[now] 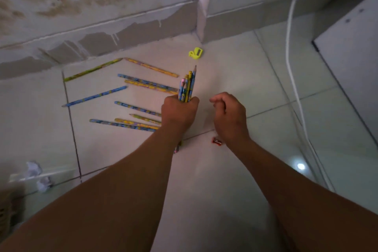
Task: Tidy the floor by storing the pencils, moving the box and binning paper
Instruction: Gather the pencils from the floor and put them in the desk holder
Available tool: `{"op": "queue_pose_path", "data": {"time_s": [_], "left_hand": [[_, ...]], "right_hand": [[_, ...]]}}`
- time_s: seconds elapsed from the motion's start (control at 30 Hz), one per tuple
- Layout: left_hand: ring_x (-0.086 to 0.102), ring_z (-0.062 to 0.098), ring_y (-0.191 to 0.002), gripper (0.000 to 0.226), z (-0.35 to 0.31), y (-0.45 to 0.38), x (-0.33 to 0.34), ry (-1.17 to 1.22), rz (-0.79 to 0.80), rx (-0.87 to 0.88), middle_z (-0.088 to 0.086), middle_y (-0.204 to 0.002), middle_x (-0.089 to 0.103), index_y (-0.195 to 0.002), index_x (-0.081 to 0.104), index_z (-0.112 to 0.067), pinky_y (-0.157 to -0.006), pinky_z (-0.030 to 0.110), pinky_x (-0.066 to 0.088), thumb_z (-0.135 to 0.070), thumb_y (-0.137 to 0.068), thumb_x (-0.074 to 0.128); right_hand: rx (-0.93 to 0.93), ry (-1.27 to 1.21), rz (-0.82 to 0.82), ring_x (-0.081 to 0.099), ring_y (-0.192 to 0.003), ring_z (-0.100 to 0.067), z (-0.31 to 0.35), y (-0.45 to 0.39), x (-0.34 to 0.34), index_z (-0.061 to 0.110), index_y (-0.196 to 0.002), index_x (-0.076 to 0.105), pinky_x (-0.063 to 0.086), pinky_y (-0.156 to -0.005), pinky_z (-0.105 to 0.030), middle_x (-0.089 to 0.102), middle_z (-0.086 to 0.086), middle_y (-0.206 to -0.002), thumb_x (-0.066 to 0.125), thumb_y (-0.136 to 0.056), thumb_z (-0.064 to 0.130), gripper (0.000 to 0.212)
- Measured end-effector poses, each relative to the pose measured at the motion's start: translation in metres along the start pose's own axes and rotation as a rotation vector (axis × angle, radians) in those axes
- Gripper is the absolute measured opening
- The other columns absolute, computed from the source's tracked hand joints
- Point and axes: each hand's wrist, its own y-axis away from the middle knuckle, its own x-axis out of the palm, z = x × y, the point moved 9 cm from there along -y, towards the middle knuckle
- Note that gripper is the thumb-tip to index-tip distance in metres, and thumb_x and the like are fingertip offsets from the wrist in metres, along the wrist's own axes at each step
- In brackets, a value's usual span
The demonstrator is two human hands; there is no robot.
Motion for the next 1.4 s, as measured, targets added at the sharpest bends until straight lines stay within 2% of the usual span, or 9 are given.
{"op": "queue_pose_path", "data": {"time_s": [0.27,0.47,0.7,0.8,0.93,1.07,1.17,1.3,1.4], "left_hand": [[0.07,0.036,-0.085,0.034,0.014,0.016,0.031,-0.101,0.063,0.015,0.018,-0.082,0.07,-0.082,0.069,-0.01,-0.077,0.045,0.059,-0.044,-0.079,0.069],[0.072,0.037,-0.078,0.048,0.022,0.027,0.046,-0.114,0.135,0.0,0.012,-0.067,0.063,-0.068,0.06,-0.013,-0.071,0.046,0.061,-0.059,-0.072,0.07],[0.072,0.037,-0.079,0.052,0.006,0.022,0.05,-0.093,0.103,0.017,0.019,-0.08,0.072,-0.069,0.061,-0.013,-0.075,0.048,0.061,-0.065,-0.066,0.067],[0.066,0.031,-0.062,0.047,-0.004,0.016,0.05,-0.07,0.104,0.024,0.015,-0.071,0.067,-0.066,0.058,-0.015,-0.066,0.04,0.061,-0.06,-0.072,0.072],[0.054,0.024,-0.044,0.045,-0.008,0.009,0.049,-0.053,0.09,0.029,0.008,-0.059,0.058,-0.061,0.052,-0.017,-0.054,0.03,0.05,-0.053,-0.08,0.073],[0.052,0.023,-0.043,0.045,-0.009,0.004,0.05,-0.023,0.09,0.021,0.006,-0.057,0.056,-0.062,0.051,-0.016,-0.056,0.032,0.051,-0.051,-0.081,0.072],[0.053,0.024,-0.045,0.045,-0.011,0.001,0.051,-0.031,0.084,0.025,0.007,-0.06,0.058,-0.063,0.053,-0.016,-0.06,0.036,0.055,-0.052,-0.081,0.072],[0.057,0.026,-0.051,0.046,-0.014,-0.004,0.052,-0.027,0.068,0.025,0.01,-0.064,0.061,-0.063,0.055,-0.016,-0.068,0.044,0.061,-0.057,-0.075,0.072],[0.059,0.027,-0.055,0.047,-0.015,-0.007,0.052,-0.031,0.051,0.021,0.011,-0.066,0.063,-0.063,0.056,-0.016,-0.07,0.046,0.062,-0.059,-0.074,0.07]], "right_hand": [[-0.036,0.372,0.088,0.059,-0.086,-0.012,-0.035,0.058,-0.017,0.029,-0.099,0.063,0.043,-0.073,-0.025,0.061,0.007,-0.093,0.067,-0.079,0.052,0.031],[0.024,0.39,0.169,0.06,-0.092,-0.019,-0.052,0.085,-0.011,0.025,-0.1,0.058,0.045,-0.073,-0.031,0.057,0.004,-0.099,0.061,-0.09,0.044,0.021],[0.578,-0.296,-0.187,0.05,-0.054,-0.006,-0.069,0.063,-0.04,0.019,-0.069,0.06,0.038,-0.056,-0.022,0.061,0.008,-0.061,0.069,-0.084,0.03,0.02],[0.808,-0.742,-0.199,0.035,-0.042,-0.01,-0.072,0.051,-0.031,0.015,-0.068,0.057,0.028,-0.042,-0.022,0.066,-0.006,-0.066,0.06,-0.083,0.024,0.018],[0.85,-0.885,-0.148,0.031,-0.042,-0.01,-0.066,0.032,-0.027,0.012,-0.082,0.067,0.02,-0.04,-0.018,0.058,-0.004,-0.063,0.054,-0.084,0.017,0.014],[0.715,-0.503,-0.205,0.047,-0.059,-0.021,-0.072,0.012,-0.041,0.018,-0.064,0.059,0.034,-0.054,-0.03,0.054,0.001,-0.064,0.058,-0.083,0.026,0.021],[0.415,0.003,-0.148,0.057,-0.084,-0.026,-0.057,-0.002,-0.047,0.019,-0.086,0.055,0.034,-0.068,-0.03,0.061,0.0,-0.082,0.049,-0.098,0.035,0.021],[0.258,0.293,-0.036,0.06,-0.103,-0.032,-0.05,-0.008,-0.038,0.027,-0.13,0.049,0.04,-0.076,-0.035,0.055,-0.005,-0.119,0.047,-0.097,0.045,0.037],[0.204,0.412,0.002,0.061,-0.098,-0.034,-0.054,-0.008,-0.033,0.027,-0.128,0.048,0.044,-0.075,-0.037,0.051,-0.005,-0.117,0.059,-0.086,0.058,0.053]]}}
